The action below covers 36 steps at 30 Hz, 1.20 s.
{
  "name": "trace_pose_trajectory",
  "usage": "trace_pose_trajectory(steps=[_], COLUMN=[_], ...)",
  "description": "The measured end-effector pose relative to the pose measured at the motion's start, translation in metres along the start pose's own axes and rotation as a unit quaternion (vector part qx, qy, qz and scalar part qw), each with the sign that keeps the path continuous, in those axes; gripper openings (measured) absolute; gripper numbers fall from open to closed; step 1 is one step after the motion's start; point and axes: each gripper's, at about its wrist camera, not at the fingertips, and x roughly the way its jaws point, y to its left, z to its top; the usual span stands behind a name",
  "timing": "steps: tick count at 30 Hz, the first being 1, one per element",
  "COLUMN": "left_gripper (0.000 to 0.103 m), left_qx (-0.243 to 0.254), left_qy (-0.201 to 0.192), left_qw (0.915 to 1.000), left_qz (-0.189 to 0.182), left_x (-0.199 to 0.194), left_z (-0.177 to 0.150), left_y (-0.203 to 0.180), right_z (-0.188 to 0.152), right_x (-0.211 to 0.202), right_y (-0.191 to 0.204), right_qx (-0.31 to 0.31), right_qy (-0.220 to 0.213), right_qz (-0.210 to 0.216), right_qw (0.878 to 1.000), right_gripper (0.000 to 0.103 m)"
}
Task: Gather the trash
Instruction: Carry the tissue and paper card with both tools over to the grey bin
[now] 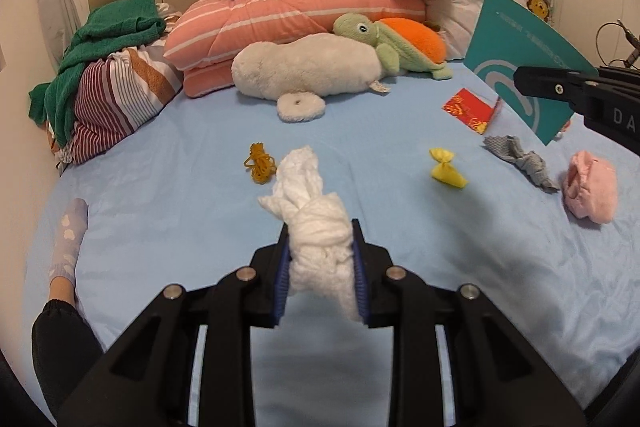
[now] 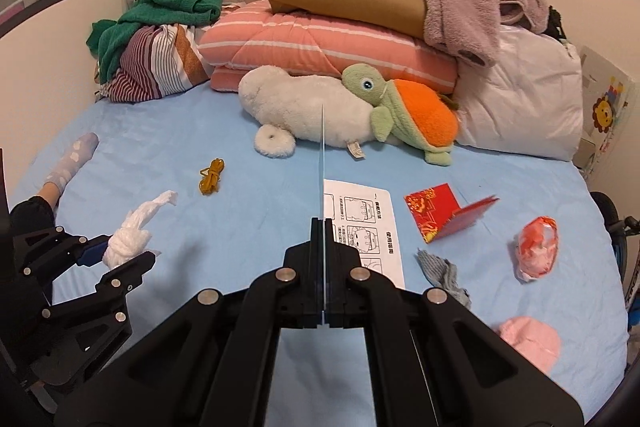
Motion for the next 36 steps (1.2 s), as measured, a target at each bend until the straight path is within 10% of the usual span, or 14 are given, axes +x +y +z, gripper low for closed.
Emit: trace_pose_trajectory(steps=[11,18,26,36], left_gripper=[0.027,0.027,0.027,0.027], left_qx=[0.100,0.185,0.282,0.386], left_qy=[-0.055,-0.103,-0.149,-0.190], left_qw=[0.9908,0.9654,0.9084,0.8083], left_qz=[-0.073,-0.152,-0.270,-0.402], left_x=[-0.104,-0.175,-0.268,-0.385], left_z=[0.003,0.002,-0.018,-0.055], left_y=[-0.087,-0.166,-0.263,-0.368], right_z=[-0.054,-0.114,-0.189,-0.281], right_x=[-0.148,-0.264,-0.412,-0.598], right_y=[-0.054,-0.103,-0.135,-0.122], right_qx=[0.057,0.124,0.206,0.291], right_qy=[-0.024,-0.033,-0.061,-0.079], right_qz=[-0.062,-0.135,-0.249,-0.427], right_qw=[0.996,0.982,0.944,0.852], right_gripper=[0.000,0.000,0.000,0.000])
